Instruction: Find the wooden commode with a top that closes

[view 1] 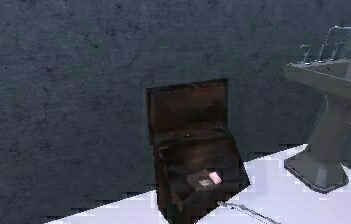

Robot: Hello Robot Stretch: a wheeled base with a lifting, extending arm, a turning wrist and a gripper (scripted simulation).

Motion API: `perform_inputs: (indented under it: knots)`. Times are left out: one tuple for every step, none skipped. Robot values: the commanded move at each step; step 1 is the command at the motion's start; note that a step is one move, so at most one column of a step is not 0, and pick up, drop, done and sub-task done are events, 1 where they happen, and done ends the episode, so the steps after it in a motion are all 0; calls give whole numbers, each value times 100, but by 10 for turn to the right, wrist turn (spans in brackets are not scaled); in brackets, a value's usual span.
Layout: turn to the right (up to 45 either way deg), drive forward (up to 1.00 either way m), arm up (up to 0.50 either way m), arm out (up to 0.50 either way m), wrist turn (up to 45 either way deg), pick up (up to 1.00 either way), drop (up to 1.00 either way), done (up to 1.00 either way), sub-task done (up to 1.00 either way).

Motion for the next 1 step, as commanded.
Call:
perform_inputs:
  knots:
    - [0,0,0,0,0,0,0,100,0]
